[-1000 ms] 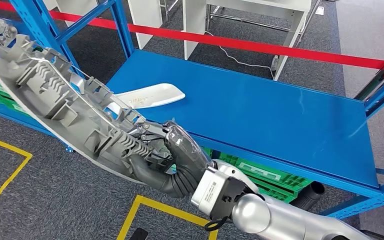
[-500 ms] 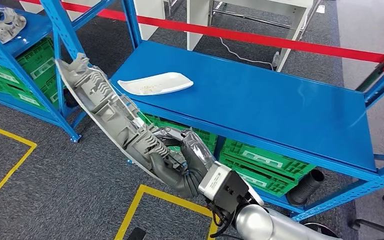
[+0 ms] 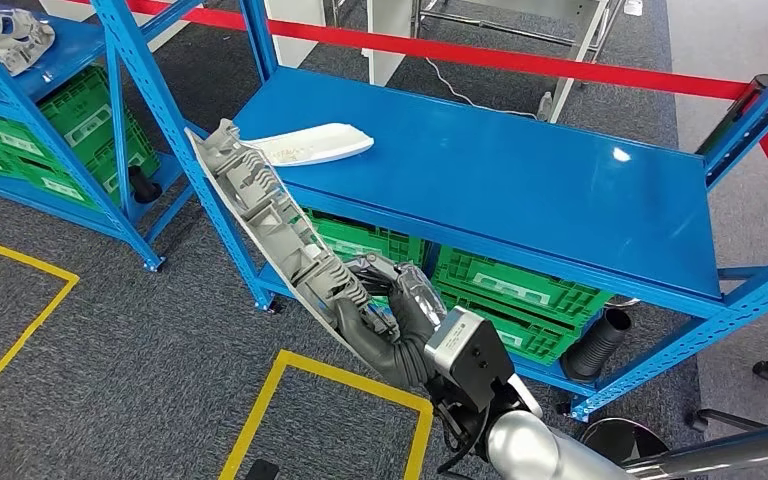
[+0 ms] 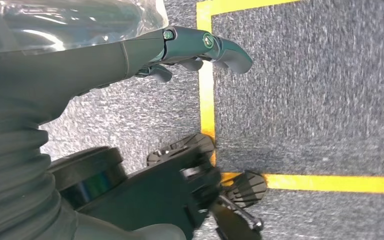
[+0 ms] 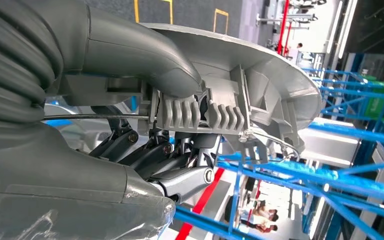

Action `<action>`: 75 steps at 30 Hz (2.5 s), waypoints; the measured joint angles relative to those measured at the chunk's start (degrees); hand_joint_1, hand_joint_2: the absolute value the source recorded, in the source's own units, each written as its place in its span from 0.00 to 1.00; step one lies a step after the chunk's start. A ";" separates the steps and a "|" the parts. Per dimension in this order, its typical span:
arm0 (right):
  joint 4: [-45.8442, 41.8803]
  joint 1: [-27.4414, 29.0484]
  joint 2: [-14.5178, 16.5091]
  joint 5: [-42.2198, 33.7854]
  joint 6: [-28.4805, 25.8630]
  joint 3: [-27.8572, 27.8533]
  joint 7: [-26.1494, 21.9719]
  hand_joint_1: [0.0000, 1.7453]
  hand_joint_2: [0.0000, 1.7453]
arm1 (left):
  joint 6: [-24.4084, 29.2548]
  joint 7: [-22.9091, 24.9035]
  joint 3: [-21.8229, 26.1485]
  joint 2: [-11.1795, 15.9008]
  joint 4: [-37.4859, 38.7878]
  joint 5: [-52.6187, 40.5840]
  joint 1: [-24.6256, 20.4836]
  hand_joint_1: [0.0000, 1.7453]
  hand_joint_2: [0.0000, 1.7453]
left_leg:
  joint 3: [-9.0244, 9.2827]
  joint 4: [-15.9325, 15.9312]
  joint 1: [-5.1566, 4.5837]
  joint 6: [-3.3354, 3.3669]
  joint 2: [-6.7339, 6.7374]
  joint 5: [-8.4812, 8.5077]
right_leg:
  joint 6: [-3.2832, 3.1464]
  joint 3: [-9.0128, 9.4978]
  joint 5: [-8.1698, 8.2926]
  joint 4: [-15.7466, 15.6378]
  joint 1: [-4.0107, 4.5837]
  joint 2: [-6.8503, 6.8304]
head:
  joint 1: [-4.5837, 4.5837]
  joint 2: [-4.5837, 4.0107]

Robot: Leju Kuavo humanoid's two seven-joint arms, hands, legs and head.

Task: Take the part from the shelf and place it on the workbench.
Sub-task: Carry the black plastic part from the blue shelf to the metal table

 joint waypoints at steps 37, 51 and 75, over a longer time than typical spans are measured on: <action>3.95 1.04 -2.04 -3.37 2.07 -2.71 -2.53 1.00 1.00 | 0.99 -1.60 0.01 -0.32 -0.60 5.24 -0.24 0.00 1.00 | -2.50 -1.52 -0.15 2.69 0.77 2.25 | 2.00 -1.96 -6.40 5.82 -0.46 -0.10 | 0.36 0.00; 4.11 2.66 -2.43 -3.76 1.81 -3.58 -3.14 1.00 1.00 | 1.10 -1.66 -0.01 -0.44 -0.59 5.56 0.62 0.00 1.00 | -11.81 1.74 -0.31 0.20 0.53 5.86 | -0.78 8.14 -5.63 -2.58 0.04 0.17 | 0.57 0.00; 4.30 3.11 -2.62 -3.78 2.61 -3.81 -3.22 1.00 1.00 | 0.47 -2.01 -0.42 -0.08 -0.46 5.57 -0.09 0.00 1.00 | -8.91 -0.24 -0.58 2.38 0.85 6.66 | 1.49 6.39 -6.44 5.66 -0.39 -0.09 | 0.77 0.00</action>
